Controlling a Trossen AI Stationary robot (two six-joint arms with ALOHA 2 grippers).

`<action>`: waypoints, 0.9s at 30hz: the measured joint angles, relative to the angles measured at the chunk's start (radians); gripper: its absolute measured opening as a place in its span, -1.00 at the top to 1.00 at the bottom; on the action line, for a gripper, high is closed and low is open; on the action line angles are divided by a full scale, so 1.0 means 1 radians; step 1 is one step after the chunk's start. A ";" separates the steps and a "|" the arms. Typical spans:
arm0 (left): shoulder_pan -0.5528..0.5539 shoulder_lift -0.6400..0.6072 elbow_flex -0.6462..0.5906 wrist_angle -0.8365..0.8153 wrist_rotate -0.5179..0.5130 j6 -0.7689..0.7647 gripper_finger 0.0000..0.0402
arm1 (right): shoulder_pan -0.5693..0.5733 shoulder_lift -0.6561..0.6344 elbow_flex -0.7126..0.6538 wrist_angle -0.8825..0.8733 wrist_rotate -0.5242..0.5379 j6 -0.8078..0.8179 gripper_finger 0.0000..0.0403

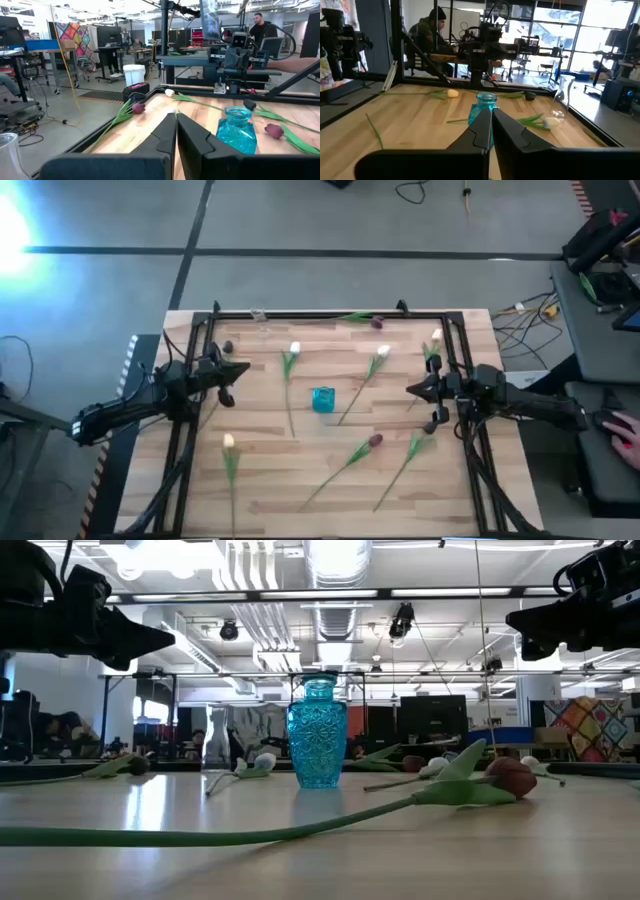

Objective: Sort flowers into vase by color

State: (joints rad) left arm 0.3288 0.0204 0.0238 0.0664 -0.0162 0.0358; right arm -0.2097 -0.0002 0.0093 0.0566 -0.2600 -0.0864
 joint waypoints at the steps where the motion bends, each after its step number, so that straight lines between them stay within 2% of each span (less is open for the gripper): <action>1: 0.000 0.000 0.000 0.000 0.000 0.000 1.00 | 0.000 0.000 0.000 0.000 0.000 0.000 0.95; 27: 0.000 0.000 0.000 0.000 0.000 0.000 1.00 | 0.000 0.023 0.001 0.000 0.000 0.000 0.95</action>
State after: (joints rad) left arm 0.3290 0.0204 0.0238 0.0662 -0.0162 0.0357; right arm -0.2098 0.0223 0.0101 0.0566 -0.2603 -0.0867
